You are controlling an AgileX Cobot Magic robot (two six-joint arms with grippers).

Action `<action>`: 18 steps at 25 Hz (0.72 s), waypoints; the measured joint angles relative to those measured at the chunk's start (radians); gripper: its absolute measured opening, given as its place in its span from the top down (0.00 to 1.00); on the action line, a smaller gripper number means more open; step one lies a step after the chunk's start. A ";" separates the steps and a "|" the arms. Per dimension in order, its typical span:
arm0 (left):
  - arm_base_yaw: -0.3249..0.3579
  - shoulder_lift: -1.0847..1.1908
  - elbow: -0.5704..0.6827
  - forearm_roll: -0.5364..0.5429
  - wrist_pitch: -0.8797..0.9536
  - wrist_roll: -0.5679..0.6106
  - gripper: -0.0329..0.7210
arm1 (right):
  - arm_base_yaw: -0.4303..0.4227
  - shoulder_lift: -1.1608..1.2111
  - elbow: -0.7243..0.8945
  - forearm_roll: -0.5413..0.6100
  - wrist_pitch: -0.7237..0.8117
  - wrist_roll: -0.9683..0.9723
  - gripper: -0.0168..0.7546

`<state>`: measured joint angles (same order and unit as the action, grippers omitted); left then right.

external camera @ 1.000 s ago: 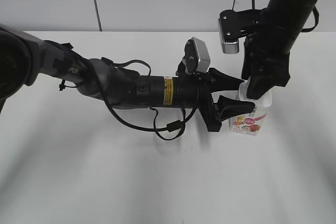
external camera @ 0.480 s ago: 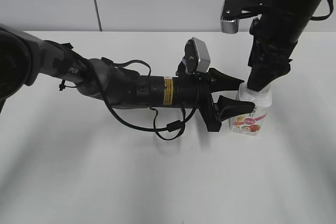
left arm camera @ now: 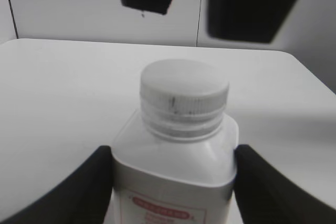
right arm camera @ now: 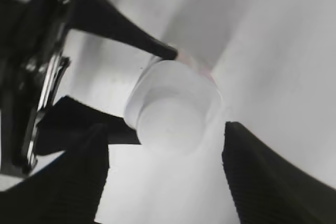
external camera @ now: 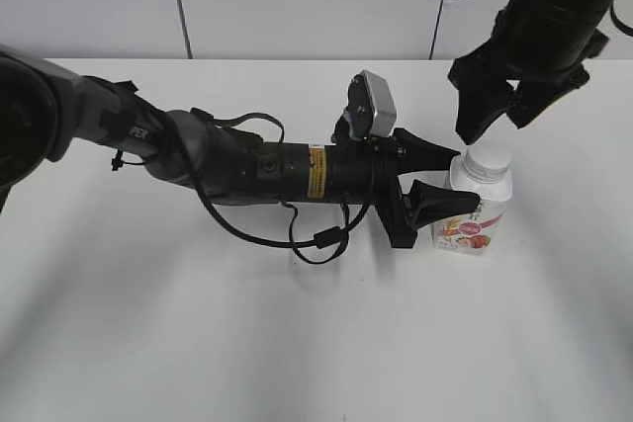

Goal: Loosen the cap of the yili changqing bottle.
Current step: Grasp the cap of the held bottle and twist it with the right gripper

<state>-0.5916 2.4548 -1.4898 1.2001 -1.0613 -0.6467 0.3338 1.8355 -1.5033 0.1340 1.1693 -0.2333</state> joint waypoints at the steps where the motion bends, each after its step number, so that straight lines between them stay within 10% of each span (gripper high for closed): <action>1: 0.000 0.000 -0.001 0.000 0.000 0.000 0.39 | 0.000 0.000 0.000 -0.023 0.001 0.129 0.29; 18: 0.000 -0.003 -0.002 0.015 0.000 0.000 0.39 | 0.000 0.064 0.000 -0.043 0.011 0.377 0.30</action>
<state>-0.5916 2.4520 -1.4917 1.2154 -1.0613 -0.6467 0.3338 1.8991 -1.5033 0.0912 1.1807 0.1432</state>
